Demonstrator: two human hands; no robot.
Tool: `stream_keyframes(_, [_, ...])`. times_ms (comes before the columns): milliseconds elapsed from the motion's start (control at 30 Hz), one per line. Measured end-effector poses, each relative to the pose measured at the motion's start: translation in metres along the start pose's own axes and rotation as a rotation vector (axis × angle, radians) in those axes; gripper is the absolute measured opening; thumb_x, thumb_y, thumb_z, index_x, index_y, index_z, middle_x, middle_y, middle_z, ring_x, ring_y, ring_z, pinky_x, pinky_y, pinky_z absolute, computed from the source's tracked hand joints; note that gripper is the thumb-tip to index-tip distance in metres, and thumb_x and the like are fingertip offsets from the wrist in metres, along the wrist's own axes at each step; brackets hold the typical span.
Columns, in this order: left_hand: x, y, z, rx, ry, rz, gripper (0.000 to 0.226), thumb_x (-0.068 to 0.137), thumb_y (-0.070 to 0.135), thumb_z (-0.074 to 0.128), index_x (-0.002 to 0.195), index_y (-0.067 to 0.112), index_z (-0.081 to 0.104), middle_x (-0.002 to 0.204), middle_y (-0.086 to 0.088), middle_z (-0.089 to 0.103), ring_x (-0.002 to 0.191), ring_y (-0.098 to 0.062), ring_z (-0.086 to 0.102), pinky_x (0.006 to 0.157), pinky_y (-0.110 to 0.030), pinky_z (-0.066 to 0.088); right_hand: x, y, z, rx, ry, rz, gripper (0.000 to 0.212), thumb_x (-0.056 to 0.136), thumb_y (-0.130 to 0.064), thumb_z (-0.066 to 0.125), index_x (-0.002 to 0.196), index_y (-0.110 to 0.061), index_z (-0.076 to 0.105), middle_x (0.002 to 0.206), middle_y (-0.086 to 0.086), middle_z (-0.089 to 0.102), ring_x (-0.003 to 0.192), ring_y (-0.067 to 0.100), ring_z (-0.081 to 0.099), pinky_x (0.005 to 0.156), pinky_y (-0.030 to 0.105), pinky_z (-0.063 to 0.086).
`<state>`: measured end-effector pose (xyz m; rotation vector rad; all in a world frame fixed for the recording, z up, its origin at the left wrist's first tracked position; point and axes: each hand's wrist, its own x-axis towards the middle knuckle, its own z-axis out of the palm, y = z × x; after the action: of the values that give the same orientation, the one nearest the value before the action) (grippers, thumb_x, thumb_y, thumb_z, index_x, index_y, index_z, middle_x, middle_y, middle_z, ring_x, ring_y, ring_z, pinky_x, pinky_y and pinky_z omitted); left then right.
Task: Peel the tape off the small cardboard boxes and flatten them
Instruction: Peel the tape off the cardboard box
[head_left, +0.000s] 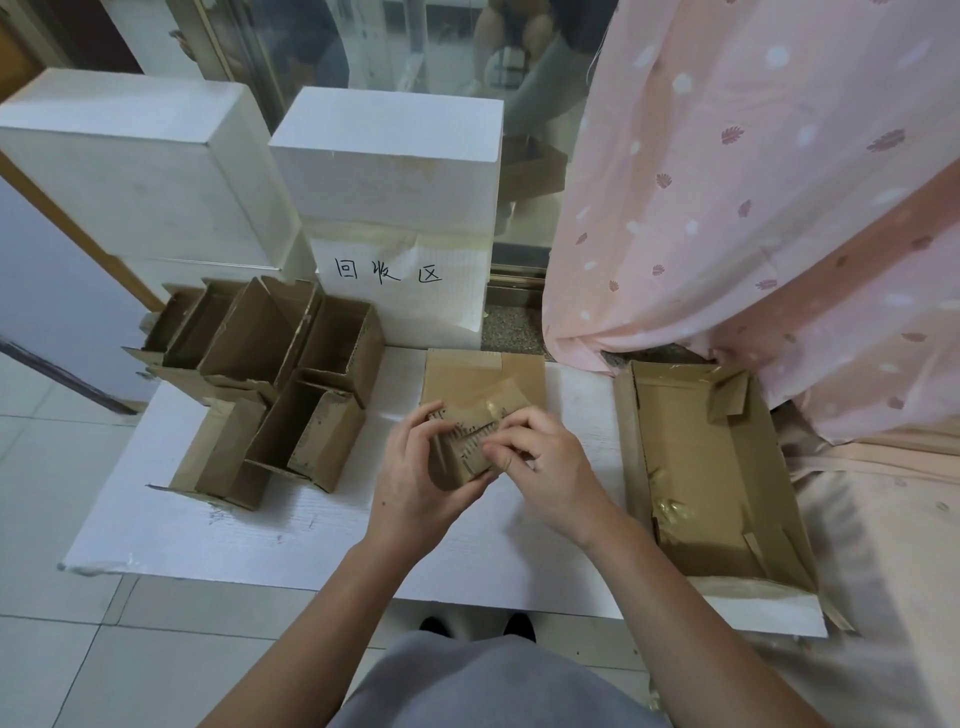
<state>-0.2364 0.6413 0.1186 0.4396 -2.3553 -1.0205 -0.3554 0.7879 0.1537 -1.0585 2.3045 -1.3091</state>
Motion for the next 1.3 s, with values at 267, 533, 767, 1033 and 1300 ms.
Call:
stream_keyframes(267, [-0.002, 0.001, 0.001, 0.002, -0.057, -0.010, 0.073, 0.073, 0.054, 0.086, 0.128, 0.021, 0.050, 0.147, 0.001, 0.049, 0.132, -0.009, 0.048, 0.104, -0.009, 0.036, 0.005, -0.001, -0.003, -0.201, -0.076, -0.045, 0.005, 0.097, -0.017, 0.060, 0.093, -0.018, 0.063, 0.099, -0.009, 0.056, 0.100, 0.006, 0.047, 0.086, 0.024, 0.040])
stream_keyframes(533, [0.000, 0.001, -0.001, -0.027, -0.042, -0.013, 0.073, 0.073, 0.049, 0.089, 0.128, 0.014, 0.054, 0.146, 0.001, 0.049, 0.134, -0.011, 0.049, 0.105, -0.013, 0.040, 0.001, 0.000, -0.003, -0.118, -0.021, -0.084, 0.005, 0.095, -0.015, 0.065, 0.096, -0.016, 0.070, 0.098, -0.010, 0.056, 0.102, 0.007, 0.051, 0.086, 0.021, 0.045])
stream_keyframes(767, [0.002, 0.004, 0.002, -0.054, -0.067, -0.075, 0.067, 0.069, 0.049, 0.087, 0.121, 0.023, 0.052, 0.138, 0.010, 0.045, 0.124, -0.002, 0.052, 0.092, -0.016, 0.049, 0.001, -0.003, 0.000, -0.305, -0.064, -0.050, 0.008, 0.098, -0.019, 0.054, 0.090, -0.018, 0.054, 0.095, -0.008, 0.050, 0.086, 0.011, 0.049, 0.075, 0.021, 0.033])
stream_keyframes(1033, [0.013, 0.005, 0.004, -0.023, -0.175, -0.084, 0.062, 0.064, 0.034, 0.076, 0.120, 0.019, 0.052, 0.127, 0.008, 0.035, 0.112, -0.006, 0.053, 0.092, -0.030, 0.054, 0.010, 0.009, 0.001, -0.352, 0.279, 0.103, 0.008, 0.091, -0.016, 0.064, 0.088, -0.017, 0.057, 0.094, -0.004, 0.053, 0.070, 0.023, 0.056, 0.057, 0.037, 0.047])
stream_keyframes(1300, [0.014, 0.008, 0.007, 0.009, -0.206, -0.058, 0.060, 0.066, 0.034, 0.076, 0.119, 0.026, 0.051, 0.128, 0.013, 0.034, 0.113, -0.007, 0.053, 0.085, -0.033, 0.058, 0.007, 0.016, -0.001, -0.207, 0.147, 0.054, 0.013, 0.097, -0.020, 0.061, 0.102, -0.017, 0.073, 0.099, -0.012, 0.058, 0.088, 0.008, 0.059, 0.075, 0.034, 0.052])
